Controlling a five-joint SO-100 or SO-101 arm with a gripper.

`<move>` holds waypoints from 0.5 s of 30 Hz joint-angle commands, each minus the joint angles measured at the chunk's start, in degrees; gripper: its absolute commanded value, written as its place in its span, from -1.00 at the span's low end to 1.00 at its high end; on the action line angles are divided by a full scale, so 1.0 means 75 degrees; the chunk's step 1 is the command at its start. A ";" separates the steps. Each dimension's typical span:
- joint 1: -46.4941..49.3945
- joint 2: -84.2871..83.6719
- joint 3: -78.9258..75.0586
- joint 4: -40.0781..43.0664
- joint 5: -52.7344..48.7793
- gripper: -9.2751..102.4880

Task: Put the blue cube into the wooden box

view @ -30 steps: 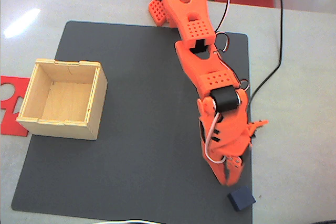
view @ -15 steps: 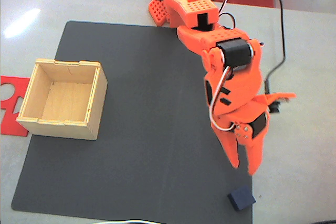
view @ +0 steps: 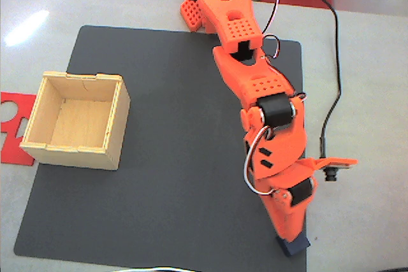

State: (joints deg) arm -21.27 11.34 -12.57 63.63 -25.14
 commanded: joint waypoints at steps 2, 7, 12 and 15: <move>0.0152 -0.0012 -0.0082 -0.0211 0.0035 -0.79; 0.0059 -0.0176 0.0000 0.0105 -0.0094 -0.77; 0.0047 -0.0059 0.0035 0.0891 -0.0187 -0.77; -0.0035 0.0082 0.0023 0.1699 -0.0281 -0.77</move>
State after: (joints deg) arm -20.39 9.05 -11.95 72.25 -26.72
